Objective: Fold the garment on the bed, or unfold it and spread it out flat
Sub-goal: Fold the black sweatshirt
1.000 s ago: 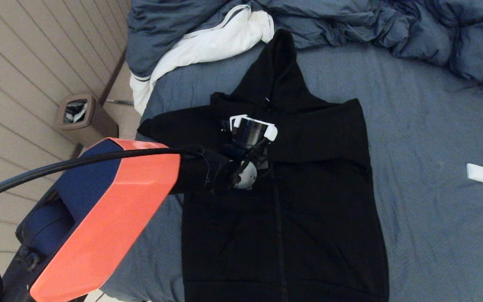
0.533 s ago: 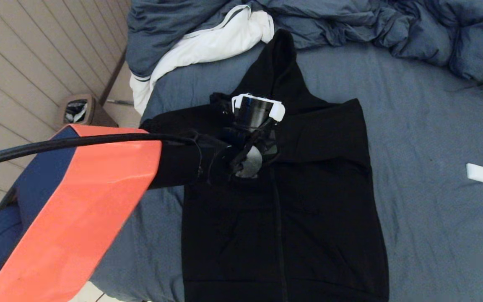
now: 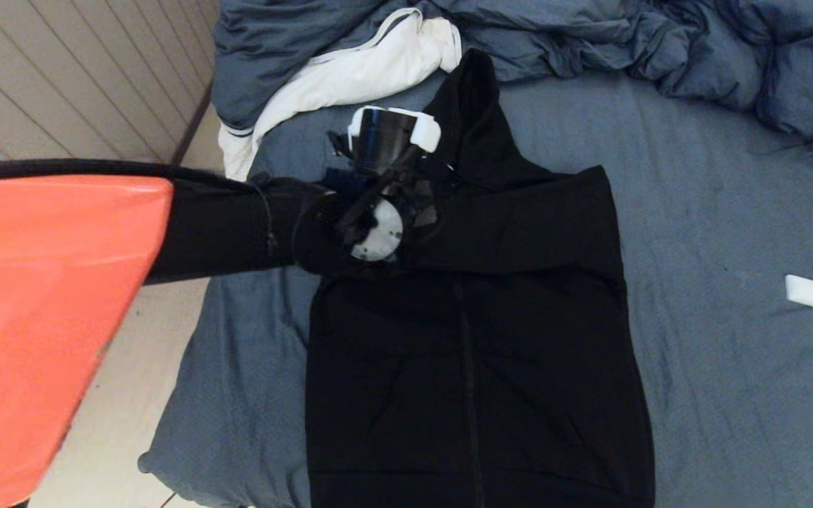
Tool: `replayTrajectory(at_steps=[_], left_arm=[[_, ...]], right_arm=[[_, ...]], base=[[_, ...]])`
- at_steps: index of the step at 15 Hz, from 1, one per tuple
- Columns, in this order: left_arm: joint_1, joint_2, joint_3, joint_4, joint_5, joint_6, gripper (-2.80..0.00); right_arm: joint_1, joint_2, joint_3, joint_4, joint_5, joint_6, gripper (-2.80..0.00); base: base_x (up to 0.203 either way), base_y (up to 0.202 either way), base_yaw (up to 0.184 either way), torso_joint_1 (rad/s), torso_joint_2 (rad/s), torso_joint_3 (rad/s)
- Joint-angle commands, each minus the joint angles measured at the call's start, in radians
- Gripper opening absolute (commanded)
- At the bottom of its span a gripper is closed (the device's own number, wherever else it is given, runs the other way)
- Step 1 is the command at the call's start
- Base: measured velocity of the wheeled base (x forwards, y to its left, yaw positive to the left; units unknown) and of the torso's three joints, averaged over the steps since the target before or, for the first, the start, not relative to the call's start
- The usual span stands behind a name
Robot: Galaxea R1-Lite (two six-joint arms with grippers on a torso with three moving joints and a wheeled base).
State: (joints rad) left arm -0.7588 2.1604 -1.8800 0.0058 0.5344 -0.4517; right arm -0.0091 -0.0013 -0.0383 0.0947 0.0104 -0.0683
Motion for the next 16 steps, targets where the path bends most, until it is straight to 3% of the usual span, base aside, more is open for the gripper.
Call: replayTrajectory(at_steps=[1, 4, 6, 9, 12, 13, 16], left_arm=[[0.109, -0.107, 0.066, 0.05, -0.021, -0.031, -2.8], [0.247, -0.193, 0.292, 0.048, -0.094, -0.067, -2.8], [0.381, -0.218, 0.422, -0.028, -0.222, -0.077, -2.8], [0.498, -0.164, 0.437, -0.105, -0.316, -0.079, -2.8], [0.518, -0.122, 0.4, -0.158, -0.34, -0.077, -2.8], [0.518, -0.108, 0.383, -0.158, -0.339, -0.074, 0.0], [0.52, -0.076, 0.306, -0.152, -0.338, -0.072, 0.0]], right_arm=[[0.0, 0.001, 0.0, 0.0, 0.0, -0.001, -2.8], [0.0, 0.001, 0.0, 0.0, 0.0, -0.001, -2.8], [0.0, 0.001, 0.0, 0.0, 0.0, -0.001, -2.8], [0.0, 0.001, 0.0, 0.0, 0.0, -0.001, -2.8], [0.0, 0.001, 0.0, 0.0, 0.0, -0.001, -2.8], [0.0, 0.001, 0.0, 0.0, 0.0, -0.001, -2.8], [0.0, 0.001, 0.0, 0.0, 0.0, -0.001, -2.8]], base=[[0.0, 0.0, 0.0, 0.0, 0.0, 0.0], [0.0, 0.0, 0.0, 0.0, 0.0, 0.0], [0.0, 0.0, 0.0, 0.0, 0.0, 0.0], [0.0, 0.0, 0.0, 0.0, 0.0, 0.0], [0.0, 0.0, 0.0, 0.0, 0.0, 0.0], [0.0, 0.0, 0.0, 0.0, 0.0, 0.0], [0.0, 0.0, 0.0, 0.0, 0.0, 0.0]])
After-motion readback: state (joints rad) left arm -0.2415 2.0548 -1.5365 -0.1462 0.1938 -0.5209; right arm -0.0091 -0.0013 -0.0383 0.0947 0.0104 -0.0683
